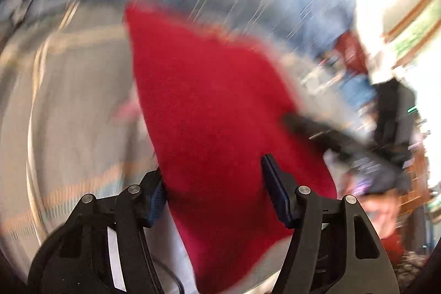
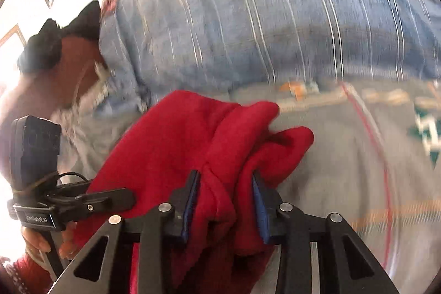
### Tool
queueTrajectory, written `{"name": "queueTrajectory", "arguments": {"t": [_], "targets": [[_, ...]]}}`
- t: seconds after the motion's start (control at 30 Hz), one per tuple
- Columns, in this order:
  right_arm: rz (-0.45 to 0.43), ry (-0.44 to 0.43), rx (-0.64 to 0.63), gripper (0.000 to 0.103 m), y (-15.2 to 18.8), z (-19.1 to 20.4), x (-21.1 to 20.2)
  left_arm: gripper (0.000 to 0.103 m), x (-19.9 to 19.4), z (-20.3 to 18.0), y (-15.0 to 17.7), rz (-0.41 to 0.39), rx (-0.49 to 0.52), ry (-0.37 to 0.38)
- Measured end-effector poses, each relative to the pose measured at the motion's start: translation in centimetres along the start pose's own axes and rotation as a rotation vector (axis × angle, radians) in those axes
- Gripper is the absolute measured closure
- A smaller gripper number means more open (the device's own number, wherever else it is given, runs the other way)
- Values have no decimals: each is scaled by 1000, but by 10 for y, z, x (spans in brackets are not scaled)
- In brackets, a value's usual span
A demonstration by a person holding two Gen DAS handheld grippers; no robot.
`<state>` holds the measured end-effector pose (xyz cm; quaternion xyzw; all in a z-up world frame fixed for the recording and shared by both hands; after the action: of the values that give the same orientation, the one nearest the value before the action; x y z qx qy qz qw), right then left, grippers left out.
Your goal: Fold small clothes
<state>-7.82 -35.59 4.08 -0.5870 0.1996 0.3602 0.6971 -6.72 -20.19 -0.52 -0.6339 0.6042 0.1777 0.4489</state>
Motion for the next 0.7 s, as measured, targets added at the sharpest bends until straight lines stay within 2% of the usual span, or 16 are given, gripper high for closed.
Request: {"name": "queueTrajectory", "arguments": {"t": [0.03, 0.07, 0.13, 0.23, 0.37, 0.4, 0.43, 0.47, 0.53, 0.63, 0.7], "targets": [[29, 25, 5, 48, 11, -2, 4, 38, 0, 6, 6, -30, -11, -1], [38, 52, 12, 45, 21, -5, 3, 37, -5, 8, 8, -60, -23, 15], [5, 34, 62, 45, 24, -8, -11, 37, -13, 6, 8, -77, -18, -16], [-89, 27, 84, 44, 7, -4, -34, 36, -20, 2, 6, -113, 5, -51], [-65, 42, 2, 47, -13, 14, -7, 36, -22, 0, 7, -145, 20, -92], [-26, 60, -22, 56, -12, 16, 8, 36, -23, 0, 7, -151, 21, -98], [21, 93, -33, 71, -8, 14, 20, 36, -25, -1, 6, -162, 20, -103], [70, 129, -29, 76, -4, 10, 32, 36, -31, 1, 7, -176, 21, -111], [60, 94, 14, 88, -3, 7, 36, 36, -43, -3, 3, -221, 36, -126], [-13, 74, -14, 90, -9, 11, 1, 36, -51, -7, -2, -263, 49, -138], [-28, 114, -23, 90, -6, 8, -14, 36, -42, -7, -4, -257, 47, -154]]}}
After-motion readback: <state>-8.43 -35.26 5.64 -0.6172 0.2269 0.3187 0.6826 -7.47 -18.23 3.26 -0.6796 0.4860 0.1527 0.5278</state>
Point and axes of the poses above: each gripper's, at about its wrist camera, not at the fingertips, and x roughly the way its jaws point, z to its left, y to its underside, the point moved 7 cm from there along x, roughly the way its jaws point, and after that the axes turned 11 degrees about -x, right-handed, at the moved point
